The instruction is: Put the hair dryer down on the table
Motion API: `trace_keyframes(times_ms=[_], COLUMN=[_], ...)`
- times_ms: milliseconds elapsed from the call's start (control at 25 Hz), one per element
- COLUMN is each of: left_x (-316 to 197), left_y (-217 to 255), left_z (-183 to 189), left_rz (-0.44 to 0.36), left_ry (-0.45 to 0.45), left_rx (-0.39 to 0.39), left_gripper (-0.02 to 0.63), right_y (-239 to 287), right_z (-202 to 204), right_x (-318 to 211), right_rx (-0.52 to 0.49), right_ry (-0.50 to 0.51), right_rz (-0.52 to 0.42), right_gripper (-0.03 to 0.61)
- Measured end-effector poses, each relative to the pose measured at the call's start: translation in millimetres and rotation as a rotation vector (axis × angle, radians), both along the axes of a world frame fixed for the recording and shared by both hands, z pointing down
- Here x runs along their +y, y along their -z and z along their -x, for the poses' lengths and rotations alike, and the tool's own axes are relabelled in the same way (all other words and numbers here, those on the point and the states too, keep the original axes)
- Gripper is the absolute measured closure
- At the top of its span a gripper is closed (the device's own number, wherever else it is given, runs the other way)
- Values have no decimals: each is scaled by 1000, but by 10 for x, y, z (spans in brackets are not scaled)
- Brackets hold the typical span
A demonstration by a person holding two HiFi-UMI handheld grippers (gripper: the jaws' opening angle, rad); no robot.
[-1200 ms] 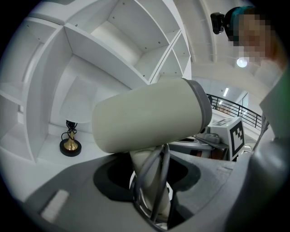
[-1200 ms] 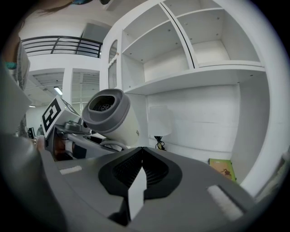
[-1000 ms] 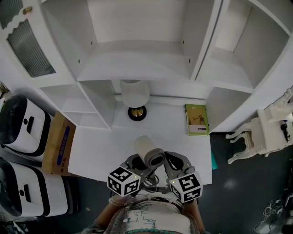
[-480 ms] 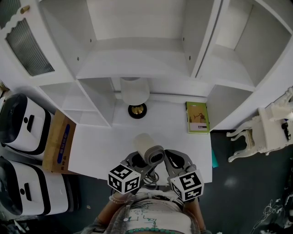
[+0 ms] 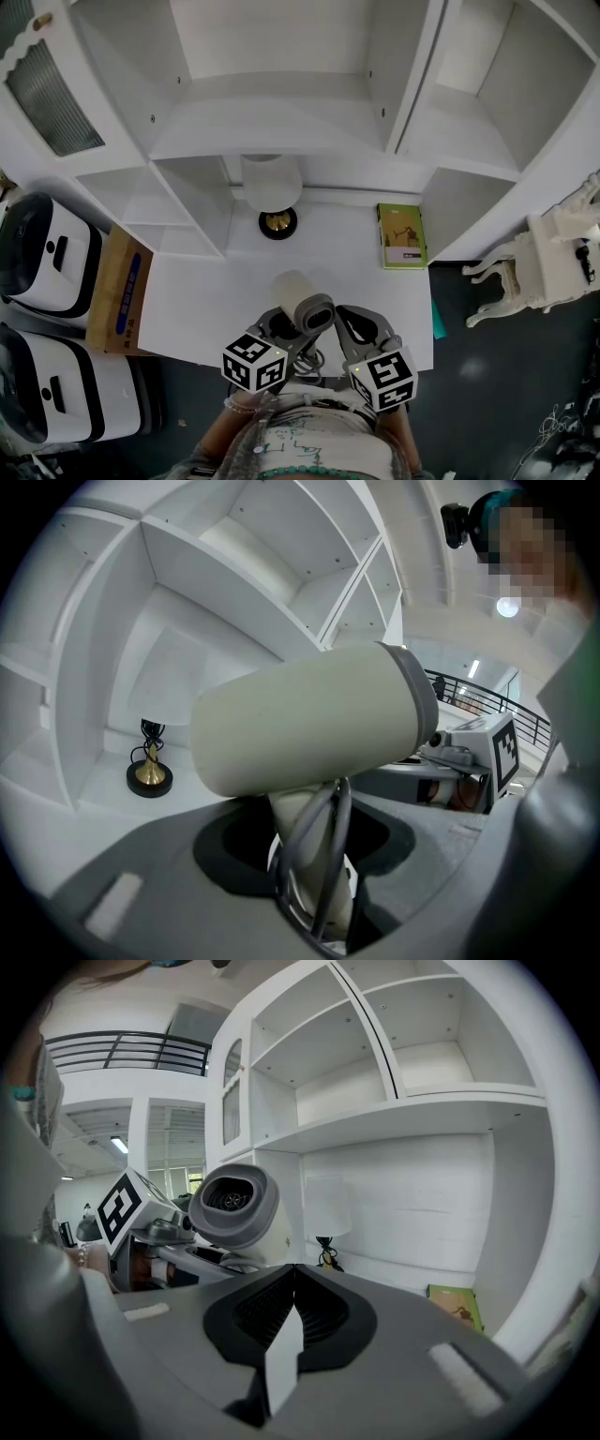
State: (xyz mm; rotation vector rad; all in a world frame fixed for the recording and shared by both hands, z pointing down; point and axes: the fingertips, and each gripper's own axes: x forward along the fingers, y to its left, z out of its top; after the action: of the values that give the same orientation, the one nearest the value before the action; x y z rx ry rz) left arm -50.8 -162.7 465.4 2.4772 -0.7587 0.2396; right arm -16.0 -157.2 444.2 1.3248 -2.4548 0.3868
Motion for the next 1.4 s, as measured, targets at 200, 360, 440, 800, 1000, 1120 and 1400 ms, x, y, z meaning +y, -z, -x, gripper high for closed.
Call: trace_keyframes(times_ms=[200, 360, 440, 800, 1000, 1120, 1400], left_x=[-16, -25, -22, -36, -45, -51, -66], left_y=[-66, -131, -161, -319, -397, -438, -543], left_z=[-20, -29, -34, -74, -96, -104, -109], left_rz=[2, 10, 15, 41, 57, 67, 89], left_ry=[8, 9, 7, -4, -13, -17, -19], left_rx=[2, -2, -6, -22, -32, -33, -42], left_gripper=[431, 431, 431, 431, 431, 431, 431], right_y=[-7, -7, -6, -16, -26, -30, -21], right_z=[-41, -57, -67, -115, -128, -139, -148], right_x=[16, 29, 38, 37, 31, 27, 11], right_rx=[3, 6, 7, 15, 20, 24, 29], right_ry=[-7, -9, -11, -22, -24, -26, -26], right_rz=[2, 2, 2, 3, 8, 10, 9], right_gripper=[550, 549, 549, 549, 549, 549, 549])
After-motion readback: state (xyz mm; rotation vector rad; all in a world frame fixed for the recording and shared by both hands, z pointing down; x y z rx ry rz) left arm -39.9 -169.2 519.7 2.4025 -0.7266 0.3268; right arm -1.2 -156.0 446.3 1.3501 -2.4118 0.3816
